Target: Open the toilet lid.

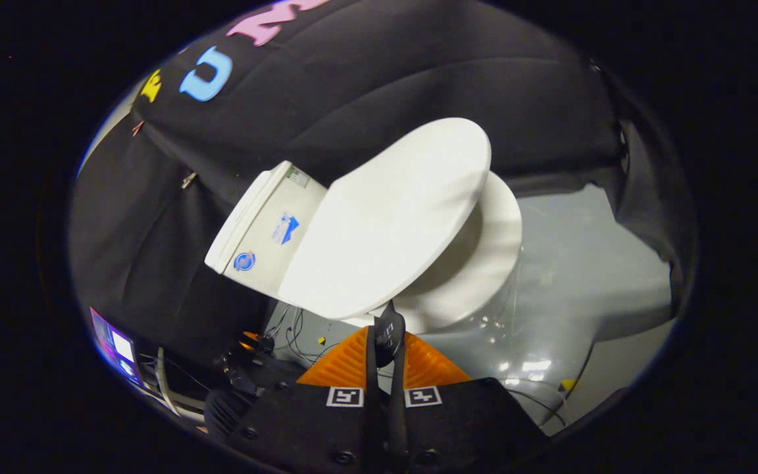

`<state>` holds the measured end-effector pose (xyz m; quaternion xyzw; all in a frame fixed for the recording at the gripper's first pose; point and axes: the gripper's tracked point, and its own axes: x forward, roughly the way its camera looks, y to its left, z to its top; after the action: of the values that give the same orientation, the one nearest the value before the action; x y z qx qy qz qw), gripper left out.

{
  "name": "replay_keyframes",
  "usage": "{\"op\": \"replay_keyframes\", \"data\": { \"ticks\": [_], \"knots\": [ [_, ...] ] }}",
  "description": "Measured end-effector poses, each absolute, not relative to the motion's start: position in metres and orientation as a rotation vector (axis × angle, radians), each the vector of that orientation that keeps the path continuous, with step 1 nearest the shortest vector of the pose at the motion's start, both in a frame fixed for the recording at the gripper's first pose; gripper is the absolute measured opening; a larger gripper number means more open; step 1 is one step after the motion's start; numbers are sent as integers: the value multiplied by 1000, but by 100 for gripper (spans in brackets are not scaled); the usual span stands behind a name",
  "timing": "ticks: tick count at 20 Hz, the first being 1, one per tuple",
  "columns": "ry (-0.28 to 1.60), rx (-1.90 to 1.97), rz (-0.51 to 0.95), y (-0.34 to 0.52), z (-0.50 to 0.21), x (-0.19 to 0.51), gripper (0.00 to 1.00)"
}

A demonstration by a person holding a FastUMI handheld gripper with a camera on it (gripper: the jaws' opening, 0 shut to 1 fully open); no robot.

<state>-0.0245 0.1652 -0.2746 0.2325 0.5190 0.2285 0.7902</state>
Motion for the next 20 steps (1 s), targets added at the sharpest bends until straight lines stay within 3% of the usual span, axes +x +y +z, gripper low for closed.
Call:
{"op": "replay_keyframes", "data": {
  "ticks": [9, 20],
  "knots": [
    [918, 220, 549, 248, -137, 12, 8],
    [827, 142, 588, 336, -78, 29, 8]
  ]
}}
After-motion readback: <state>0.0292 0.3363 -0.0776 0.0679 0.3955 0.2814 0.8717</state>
